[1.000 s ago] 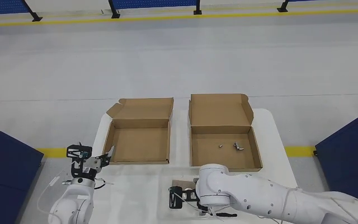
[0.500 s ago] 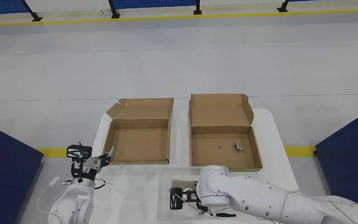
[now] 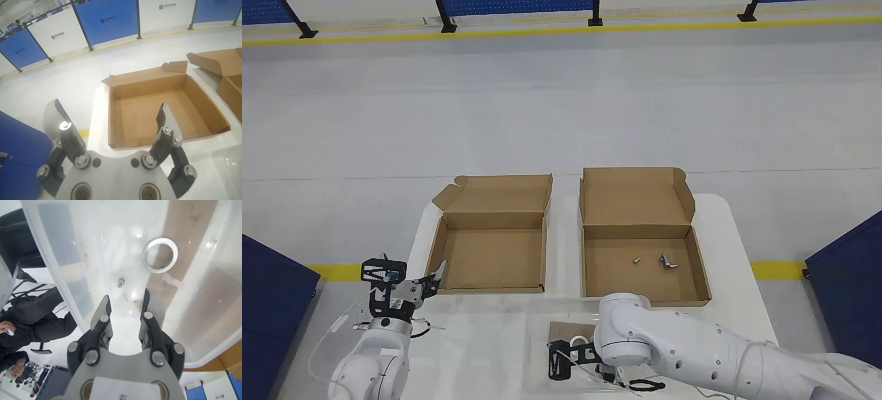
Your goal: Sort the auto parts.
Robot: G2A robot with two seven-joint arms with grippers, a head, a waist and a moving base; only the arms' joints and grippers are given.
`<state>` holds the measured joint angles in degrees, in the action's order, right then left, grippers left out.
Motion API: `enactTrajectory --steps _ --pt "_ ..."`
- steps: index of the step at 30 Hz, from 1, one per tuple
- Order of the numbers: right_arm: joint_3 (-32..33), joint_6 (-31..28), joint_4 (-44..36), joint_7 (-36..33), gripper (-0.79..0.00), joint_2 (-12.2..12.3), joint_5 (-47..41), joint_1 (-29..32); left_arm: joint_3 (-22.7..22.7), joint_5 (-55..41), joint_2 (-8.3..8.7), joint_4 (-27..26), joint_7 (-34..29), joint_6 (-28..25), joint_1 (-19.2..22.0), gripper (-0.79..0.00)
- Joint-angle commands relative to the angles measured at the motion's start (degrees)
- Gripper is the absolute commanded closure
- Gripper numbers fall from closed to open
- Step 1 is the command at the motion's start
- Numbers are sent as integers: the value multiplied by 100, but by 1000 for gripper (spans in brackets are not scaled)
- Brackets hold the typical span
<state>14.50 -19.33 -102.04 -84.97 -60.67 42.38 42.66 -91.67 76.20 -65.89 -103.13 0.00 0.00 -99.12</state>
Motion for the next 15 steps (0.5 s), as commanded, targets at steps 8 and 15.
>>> enactTrajectory --steps 8,15 --pt "-93 -54 333 62 -372 -109 -123 40 0 0 0 0 0 0 0 -785" --pt "-158 -80 508 81 -372 -210 -134 30 0 0 0 0 0 0 0 -785"
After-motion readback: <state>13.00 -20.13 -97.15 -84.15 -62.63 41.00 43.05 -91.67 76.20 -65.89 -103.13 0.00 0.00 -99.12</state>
